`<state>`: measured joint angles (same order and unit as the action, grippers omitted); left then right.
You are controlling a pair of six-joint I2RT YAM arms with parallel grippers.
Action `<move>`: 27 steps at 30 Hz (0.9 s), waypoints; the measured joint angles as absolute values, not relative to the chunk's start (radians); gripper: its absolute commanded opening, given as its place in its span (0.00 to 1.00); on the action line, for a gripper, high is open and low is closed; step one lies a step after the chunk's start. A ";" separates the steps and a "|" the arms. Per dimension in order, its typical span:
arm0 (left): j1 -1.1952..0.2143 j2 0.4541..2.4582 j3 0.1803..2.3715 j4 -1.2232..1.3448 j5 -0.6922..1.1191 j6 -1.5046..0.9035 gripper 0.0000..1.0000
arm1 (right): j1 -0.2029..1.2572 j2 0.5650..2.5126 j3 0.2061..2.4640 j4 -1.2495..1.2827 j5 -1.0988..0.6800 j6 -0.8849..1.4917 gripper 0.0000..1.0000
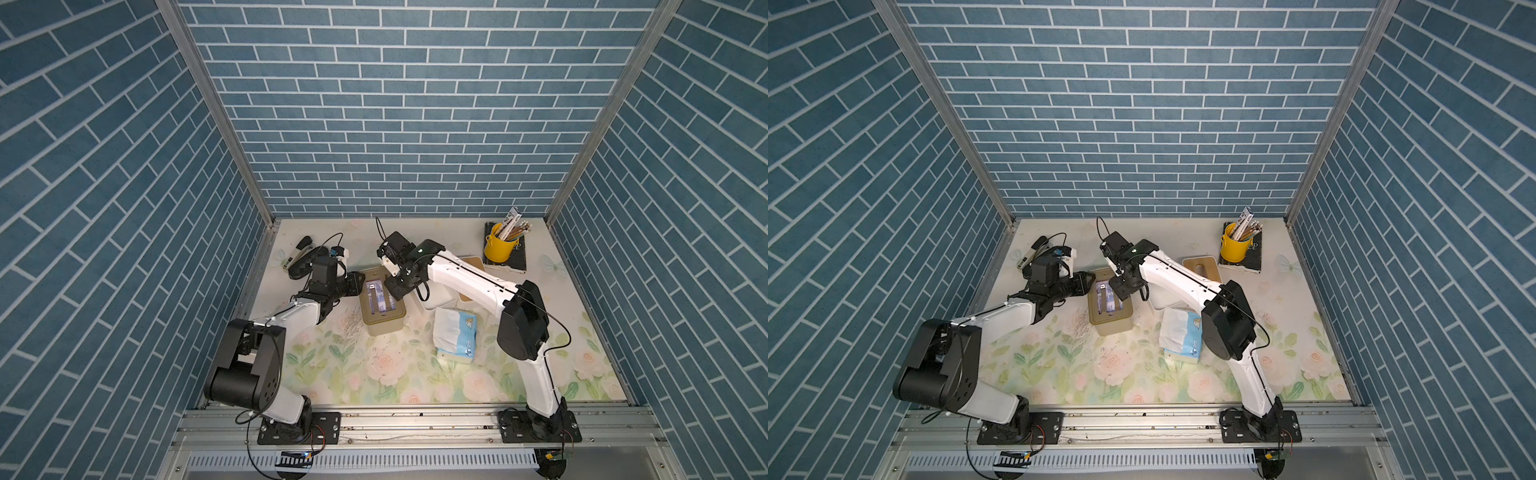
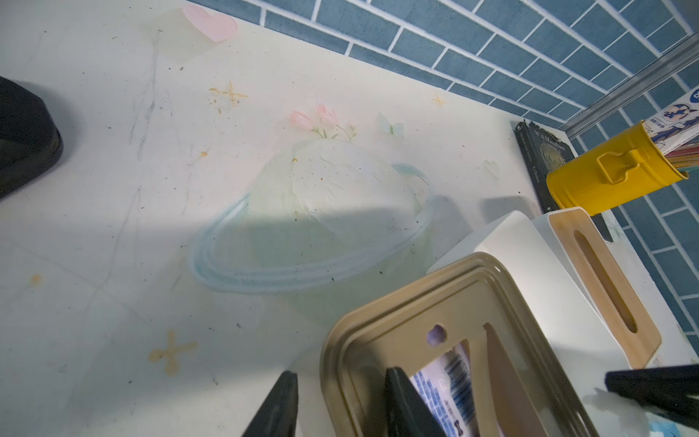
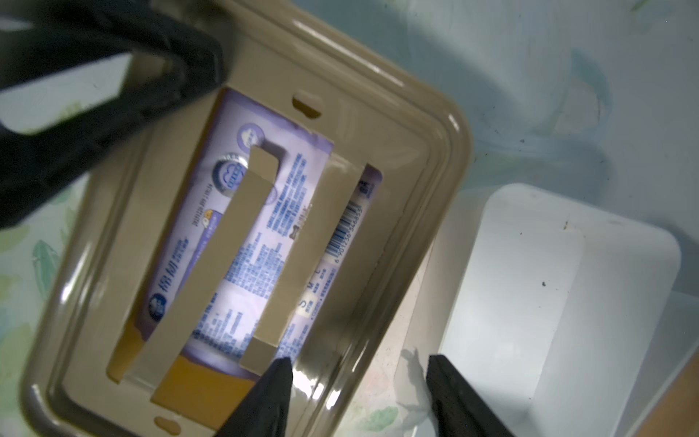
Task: Put the tissue paper into the tissue box
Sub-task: Close the box lid on the tissue box.
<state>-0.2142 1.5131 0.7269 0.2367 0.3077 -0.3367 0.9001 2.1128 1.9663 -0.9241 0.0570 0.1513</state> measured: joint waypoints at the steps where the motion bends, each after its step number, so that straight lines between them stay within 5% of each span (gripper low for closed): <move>1: -0.215 1.513 0.727 0.236 0.307 -0.337 0.42 | 0.897 2.107 1.966 -0.915 0.055 0.152 0.58; 14: -0.233 1.510 0.727 0.230 0.273 -0.345 0.42 | 0.789 2.132 2.024 -0.805 0.001 0.160 0.33; 27: -0.238 1.509 0.731 0.221 0.262 -0.345 0.42 | 0.826 2.134 1.928 -0.760 -0.037 0.162 0.21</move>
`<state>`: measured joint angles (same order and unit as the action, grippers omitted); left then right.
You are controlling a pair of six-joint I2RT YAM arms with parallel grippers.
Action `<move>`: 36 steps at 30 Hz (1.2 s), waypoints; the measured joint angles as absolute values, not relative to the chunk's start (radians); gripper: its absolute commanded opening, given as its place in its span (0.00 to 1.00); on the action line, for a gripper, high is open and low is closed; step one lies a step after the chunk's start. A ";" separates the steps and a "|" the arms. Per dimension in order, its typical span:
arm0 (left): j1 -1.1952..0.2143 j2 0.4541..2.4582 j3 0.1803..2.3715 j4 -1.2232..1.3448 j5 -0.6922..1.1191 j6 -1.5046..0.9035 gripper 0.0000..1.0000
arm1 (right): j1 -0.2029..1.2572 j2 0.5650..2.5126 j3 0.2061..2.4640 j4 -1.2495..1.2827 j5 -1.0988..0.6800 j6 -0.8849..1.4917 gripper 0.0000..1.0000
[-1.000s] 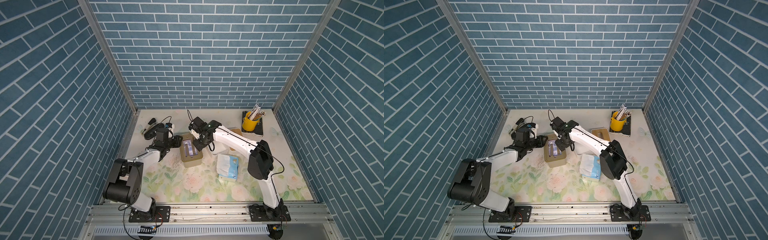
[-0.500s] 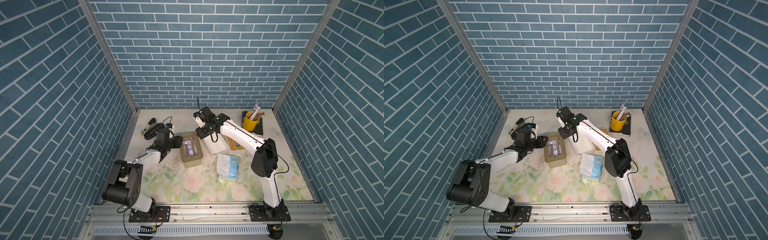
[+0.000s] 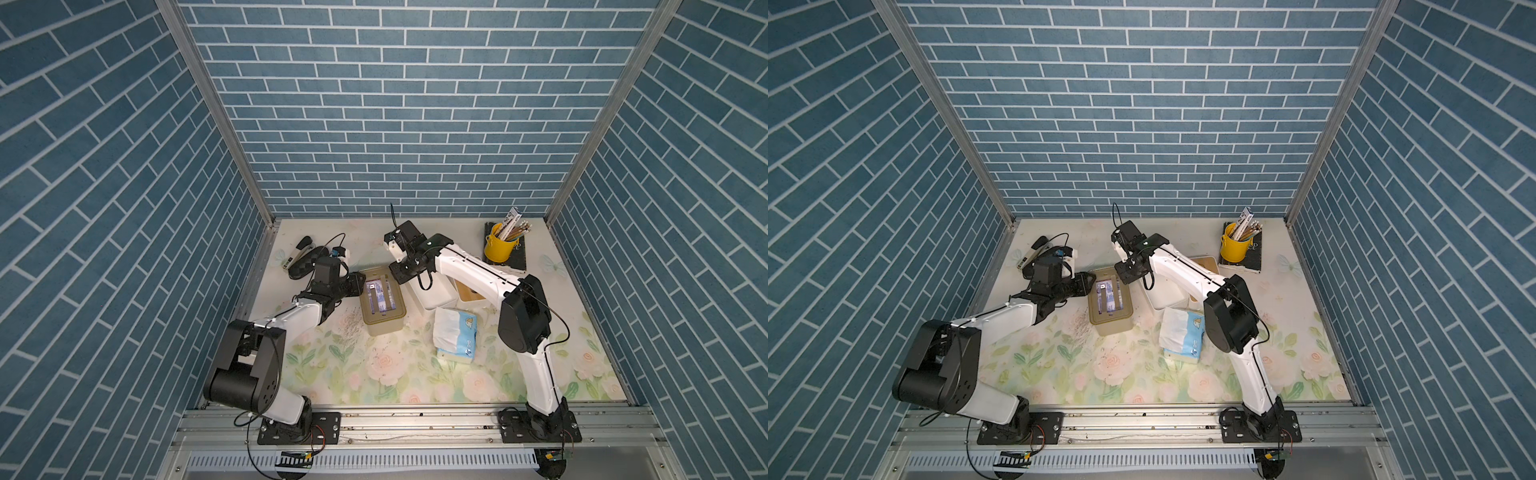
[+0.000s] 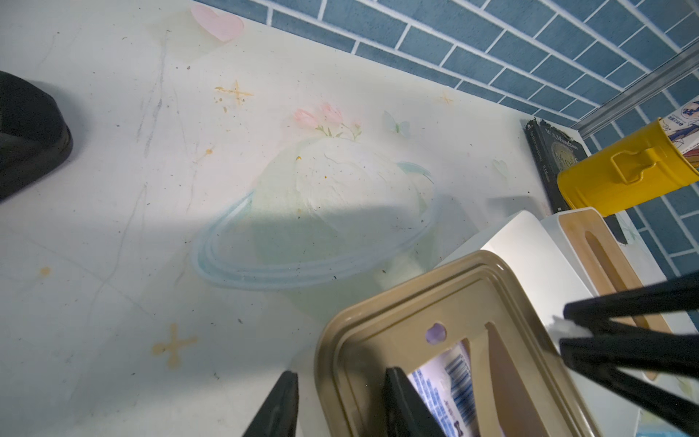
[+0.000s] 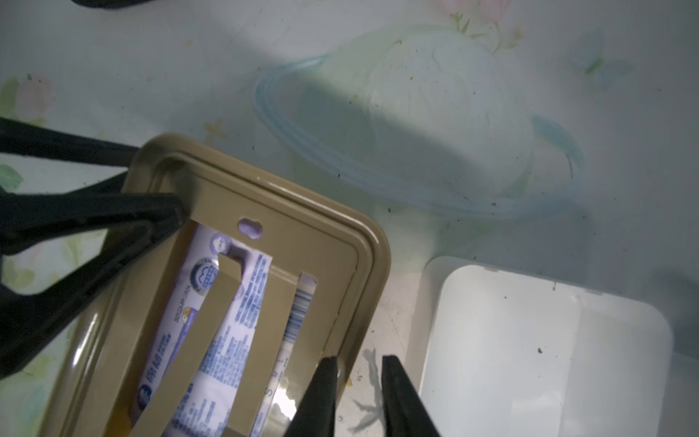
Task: Put the tissue paper into the tissue box
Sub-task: Close the box lid on the tissue box.
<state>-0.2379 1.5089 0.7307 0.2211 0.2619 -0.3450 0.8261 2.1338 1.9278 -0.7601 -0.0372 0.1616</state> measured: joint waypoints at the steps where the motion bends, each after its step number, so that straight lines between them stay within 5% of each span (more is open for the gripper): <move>1: -0.238 1.509 0.731 0.220 0.261 -0.345 0.42 | 0.833 2.126 1.918 -0.760 -0.037 0.163 0.20; 18: -0.241 1.509 0.735 0.215 0.254 -0.345 0.42 | 0.896 2.078 1.848 -0.763 -0.006 0.179 0.16; 36: -0.243 1.509 0.735 0.215 0.249 -0.345 0.42 | 0.891 2.051 1.790 -0.744 0.058 0.179 0.23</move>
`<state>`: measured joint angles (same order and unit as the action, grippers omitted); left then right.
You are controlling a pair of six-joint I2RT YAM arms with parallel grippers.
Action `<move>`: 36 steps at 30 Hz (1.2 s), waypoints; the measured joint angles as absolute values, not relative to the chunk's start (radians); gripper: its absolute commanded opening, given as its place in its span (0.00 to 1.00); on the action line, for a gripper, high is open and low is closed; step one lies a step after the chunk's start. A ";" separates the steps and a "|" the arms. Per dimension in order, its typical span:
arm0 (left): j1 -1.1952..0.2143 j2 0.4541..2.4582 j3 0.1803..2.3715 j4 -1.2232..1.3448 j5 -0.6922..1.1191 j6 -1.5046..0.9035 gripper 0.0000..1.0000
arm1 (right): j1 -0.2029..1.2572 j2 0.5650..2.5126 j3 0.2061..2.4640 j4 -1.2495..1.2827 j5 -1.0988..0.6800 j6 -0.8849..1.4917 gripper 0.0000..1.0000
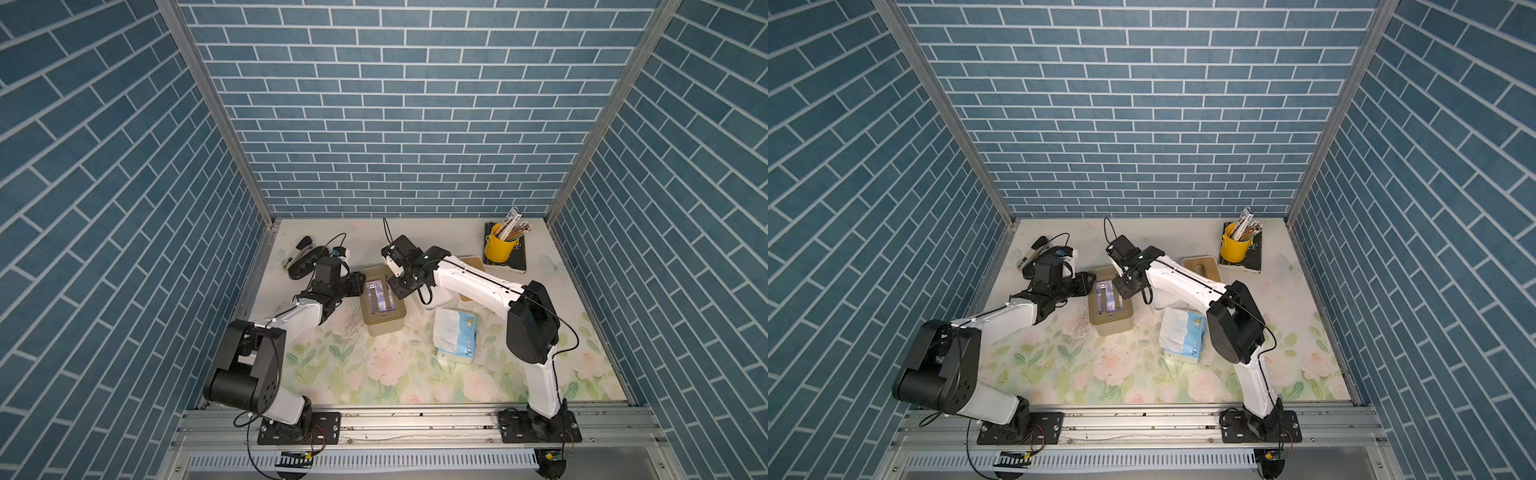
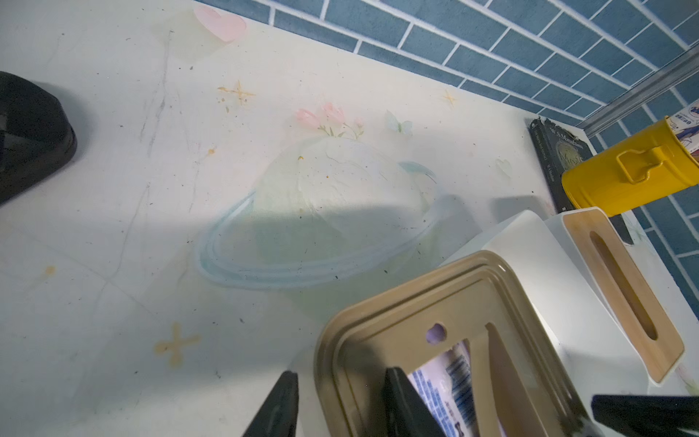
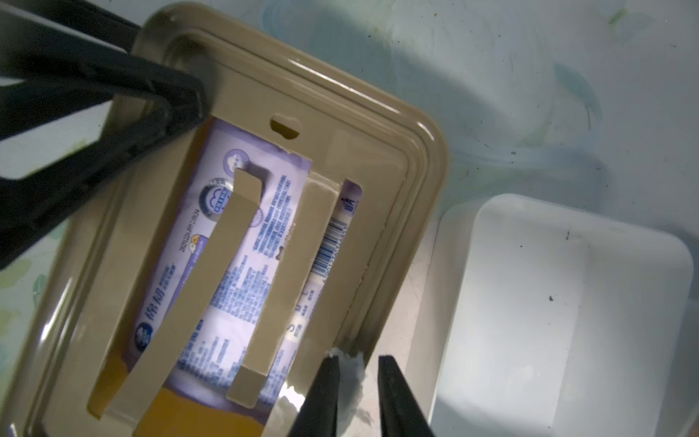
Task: Put the tissue paper into the tissue box
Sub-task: Close the box lid on the tissue box.
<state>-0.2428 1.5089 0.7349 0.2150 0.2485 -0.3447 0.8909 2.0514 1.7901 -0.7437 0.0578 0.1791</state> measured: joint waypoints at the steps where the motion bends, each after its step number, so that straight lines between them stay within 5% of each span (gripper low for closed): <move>1: -0.243 1.509 0.735 0.215 0.248 -0.345 0.42 | 0.891 2.049 1.785 -0.739 0.057 0.179 0.23; 36: -0.249 1.512 0.736 0.218 0.238 -0.345 0.42 | 0.910 1.978 1.588 -0.517 0.073 0.301 0.20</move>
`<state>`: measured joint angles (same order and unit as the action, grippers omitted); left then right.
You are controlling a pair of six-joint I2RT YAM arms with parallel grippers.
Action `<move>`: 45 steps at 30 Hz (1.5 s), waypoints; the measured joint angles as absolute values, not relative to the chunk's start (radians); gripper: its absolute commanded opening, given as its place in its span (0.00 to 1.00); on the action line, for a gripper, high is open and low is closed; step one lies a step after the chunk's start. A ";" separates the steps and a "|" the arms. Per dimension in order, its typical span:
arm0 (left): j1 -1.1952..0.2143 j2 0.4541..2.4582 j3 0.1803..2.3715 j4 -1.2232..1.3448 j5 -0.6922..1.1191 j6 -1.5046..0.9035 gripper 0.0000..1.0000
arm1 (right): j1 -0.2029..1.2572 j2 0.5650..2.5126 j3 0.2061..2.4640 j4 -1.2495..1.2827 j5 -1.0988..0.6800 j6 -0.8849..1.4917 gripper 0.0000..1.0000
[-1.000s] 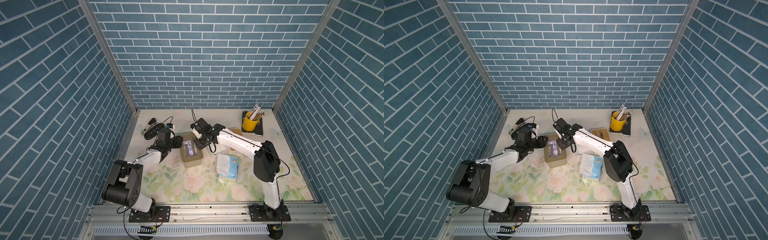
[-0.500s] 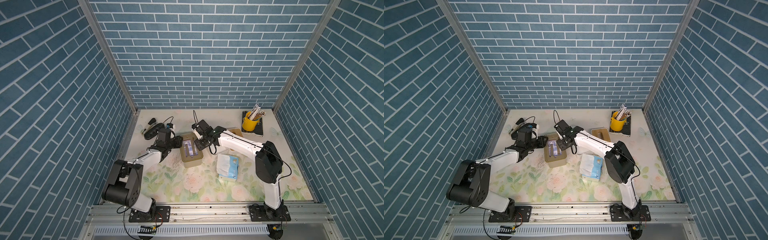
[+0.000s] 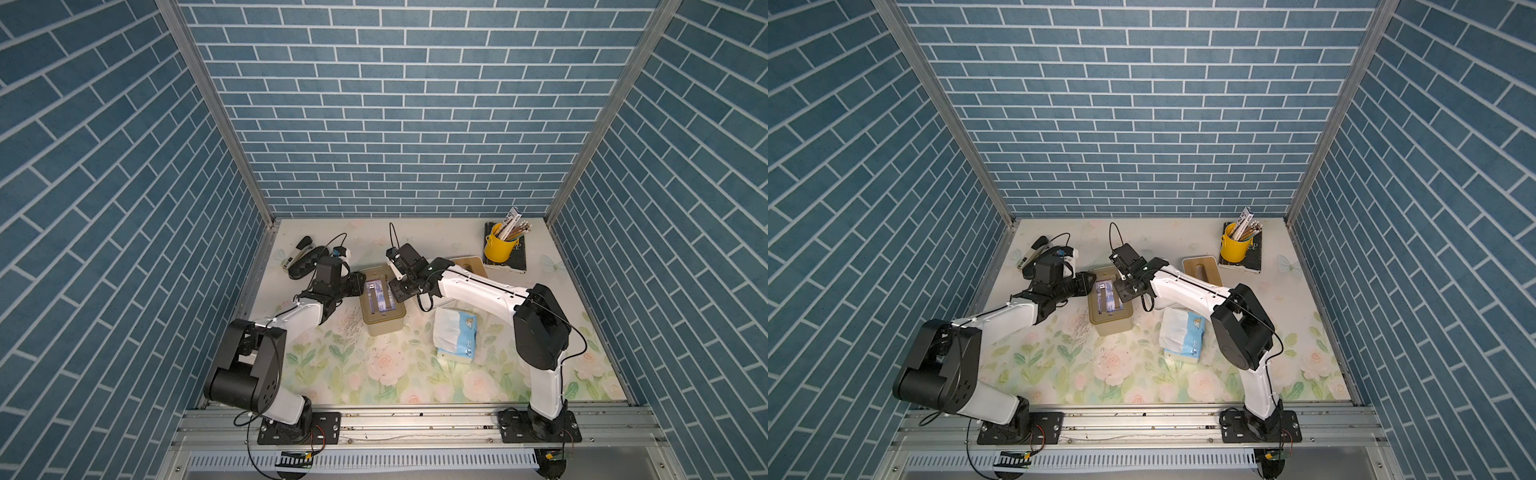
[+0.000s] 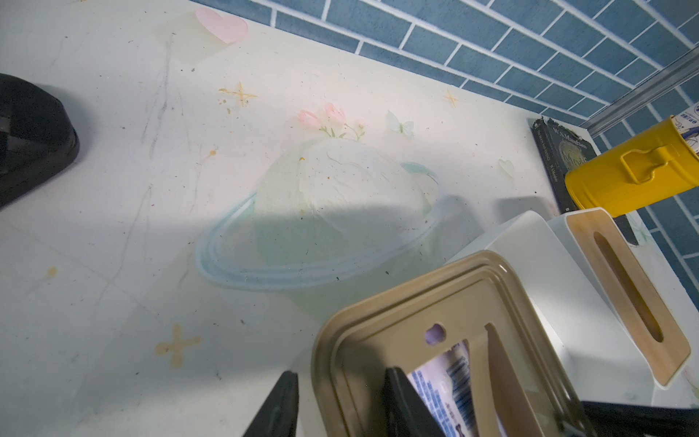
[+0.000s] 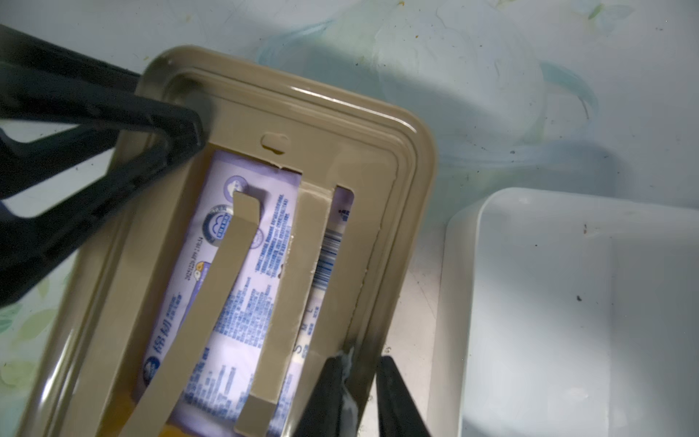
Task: Put the tissue paper into the tissue box
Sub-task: Close the box lid on the tissue box.
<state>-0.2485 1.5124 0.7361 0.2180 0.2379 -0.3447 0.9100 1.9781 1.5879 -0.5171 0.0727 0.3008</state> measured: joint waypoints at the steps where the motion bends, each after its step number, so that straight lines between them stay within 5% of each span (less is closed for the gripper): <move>1: -0.249 1.512 0.736 0.218 0.237 -0.345 0.42 | 0.910 1.976 1.584 -0.512 0.074 0.308 0.20; 25: -0.249 1.521 0.741 0.203 0.207 -0.344 0.48 | 0.920 1.977 1.532 -0.394 0.081 0.363 0.19; 36: -0.249 1.537 0.741 0.156 0.206 -0.344 0.59 | 0.931 1.994 1.544 -0.361 0.076 0.370 0.19; 45: -0.253 1.532 0.777 0.065 0.212 -0.339 0.94 | 0.933 2.001 1.562 -0.384 0.084 0.370 0.19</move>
<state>-0.2531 1.5318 0.7773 0.0650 0.2115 -0.3386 0.9333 2.0010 1.5616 -0.3840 0.0841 0.3702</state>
